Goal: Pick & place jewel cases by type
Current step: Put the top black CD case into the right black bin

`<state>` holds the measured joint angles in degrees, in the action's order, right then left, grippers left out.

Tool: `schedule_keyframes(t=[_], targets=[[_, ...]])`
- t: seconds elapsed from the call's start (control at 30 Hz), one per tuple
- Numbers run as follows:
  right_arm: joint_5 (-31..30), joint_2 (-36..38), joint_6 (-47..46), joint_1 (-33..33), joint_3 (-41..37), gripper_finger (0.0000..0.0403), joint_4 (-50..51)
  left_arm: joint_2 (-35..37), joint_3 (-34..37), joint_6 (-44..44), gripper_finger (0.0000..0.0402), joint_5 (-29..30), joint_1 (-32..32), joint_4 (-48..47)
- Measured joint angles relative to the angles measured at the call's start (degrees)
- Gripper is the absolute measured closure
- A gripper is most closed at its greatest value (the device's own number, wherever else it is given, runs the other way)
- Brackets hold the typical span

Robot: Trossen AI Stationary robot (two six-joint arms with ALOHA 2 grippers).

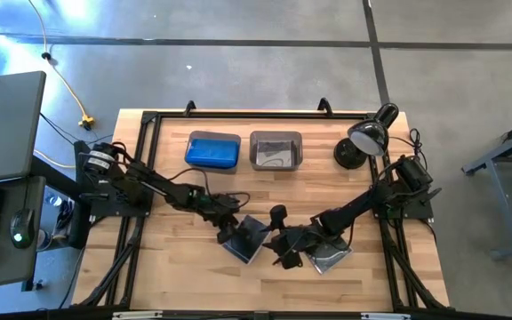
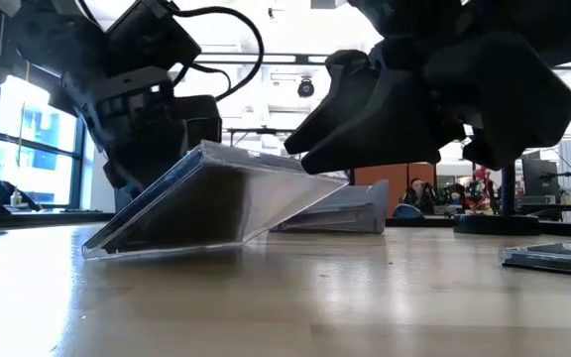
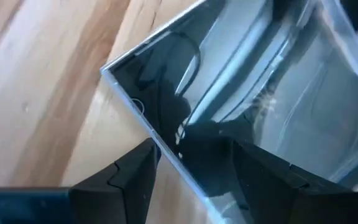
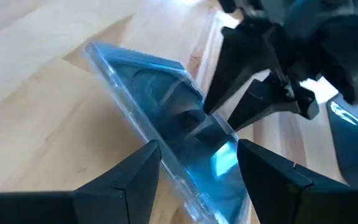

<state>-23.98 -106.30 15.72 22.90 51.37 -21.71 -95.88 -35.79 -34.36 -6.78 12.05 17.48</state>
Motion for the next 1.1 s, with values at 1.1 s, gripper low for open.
schedule_keyframes(t=[1.1], targets=[[-0.94, -0.09, -1.0, 1.27, -0.02, 0.0194, 12.73, 1.56, -20.51, 38.24, 0.0196, 12.35, -1.51, -38.12]])
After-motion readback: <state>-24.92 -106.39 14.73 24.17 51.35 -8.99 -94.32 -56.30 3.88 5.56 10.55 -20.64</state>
